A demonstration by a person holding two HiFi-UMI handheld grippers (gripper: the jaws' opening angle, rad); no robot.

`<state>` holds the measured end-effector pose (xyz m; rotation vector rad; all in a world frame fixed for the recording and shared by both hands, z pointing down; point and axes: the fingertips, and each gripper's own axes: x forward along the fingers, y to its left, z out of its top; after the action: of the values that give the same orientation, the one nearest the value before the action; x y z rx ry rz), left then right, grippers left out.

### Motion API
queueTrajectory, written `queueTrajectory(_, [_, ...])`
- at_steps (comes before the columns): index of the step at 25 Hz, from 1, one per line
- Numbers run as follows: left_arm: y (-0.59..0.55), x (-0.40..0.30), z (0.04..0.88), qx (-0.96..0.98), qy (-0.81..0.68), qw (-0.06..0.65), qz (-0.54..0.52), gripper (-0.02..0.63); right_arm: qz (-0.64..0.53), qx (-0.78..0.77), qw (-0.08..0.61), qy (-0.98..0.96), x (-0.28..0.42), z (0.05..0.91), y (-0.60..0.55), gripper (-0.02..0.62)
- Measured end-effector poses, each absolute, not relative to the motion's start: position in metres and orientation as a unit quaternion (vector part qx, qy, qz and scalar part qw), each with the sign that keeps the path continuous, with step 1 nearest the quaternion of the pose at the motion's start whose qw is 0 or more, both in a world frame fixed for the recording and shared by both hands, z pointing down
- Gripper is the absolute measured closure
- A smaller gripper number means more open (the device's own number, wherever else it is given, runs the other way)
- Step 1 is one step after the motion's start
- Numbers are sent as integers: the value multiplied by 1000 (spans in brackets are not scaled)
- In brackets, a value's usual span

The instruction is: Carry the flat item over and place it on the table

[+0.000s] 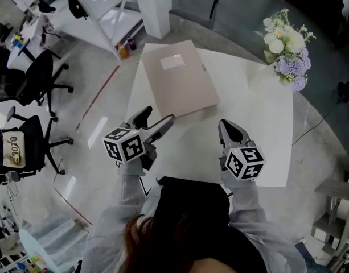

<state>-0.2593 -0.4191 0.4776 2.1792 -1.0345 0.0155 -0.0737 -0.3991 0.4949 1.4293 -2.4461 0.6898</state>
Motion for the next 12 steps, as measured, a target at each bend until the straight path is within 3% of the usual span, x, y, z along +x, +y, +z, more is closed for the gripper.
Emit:
queueTrajectory(6, [-374, -253, 452, 865, -371, 337, -20, 234, 215, 488, 98, -841, -83, 473, -354, 584])
queueTrajectory(12, [-344, -243, 442, 869, -386, 306, -40, 412, 197, 491, 82, -845, -77, 460, -323, 584])
